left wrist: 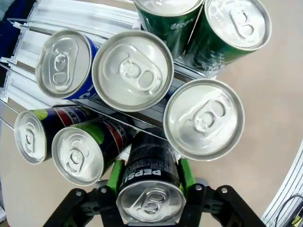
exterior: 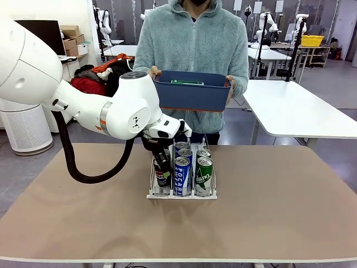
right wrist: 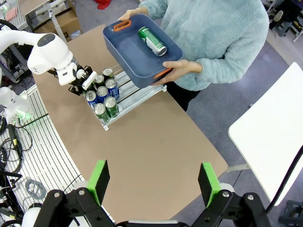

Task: Fill the beverage cans into the dispenser.
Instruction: Place the picked Pepsi coke in the line of the Automatic Can Dispenser with the same cans, then pick up the Sprite handed by the human.

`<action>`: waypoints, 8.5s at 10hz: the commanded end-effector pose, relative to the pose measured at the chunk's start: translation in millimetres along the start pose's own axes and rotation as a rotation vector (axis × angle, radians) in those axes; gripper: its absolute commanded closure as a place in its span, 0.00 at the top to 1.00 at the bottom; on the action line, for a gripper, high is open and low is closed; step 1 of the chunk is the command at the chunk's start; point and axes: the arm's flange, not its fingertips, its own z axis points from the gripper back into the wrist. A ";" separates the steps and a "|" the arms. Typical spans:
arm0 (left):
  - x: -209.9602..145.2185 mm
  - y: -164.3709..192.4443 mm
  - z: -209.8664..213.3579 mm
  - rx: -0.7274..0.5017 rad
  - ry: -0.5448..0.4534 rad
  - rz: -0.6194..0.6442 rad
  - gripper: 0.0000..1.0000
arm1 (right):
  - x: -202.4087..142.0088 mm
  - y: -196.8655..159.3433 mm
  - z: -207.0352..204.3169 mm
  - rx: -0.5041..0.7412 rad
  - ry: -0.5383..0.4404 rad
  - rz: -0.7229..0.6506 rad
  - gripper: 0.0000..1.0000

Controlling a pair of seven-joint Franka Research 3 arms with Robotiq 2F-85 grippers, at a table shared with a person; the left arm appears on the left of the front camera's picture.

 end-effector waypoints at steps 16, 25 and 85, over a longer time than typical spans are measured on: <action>6.8 -2.4 16.4 -0.034 0.032 0.002 1.00 | -0.6 1.7 -0.1 0.002 0.000 0.000 1.00; 8.4 -19.0 55.5 0.044 0.027 0.059 1.00 | -0.6 1.7 -0.1 0.002 0.000 0.000 1.00; -74.9 17.2 435.6 0.271 -0.381 0.058 1.00 | -0.6 1.7 -0.1 0.002 0.000 0.000 1.00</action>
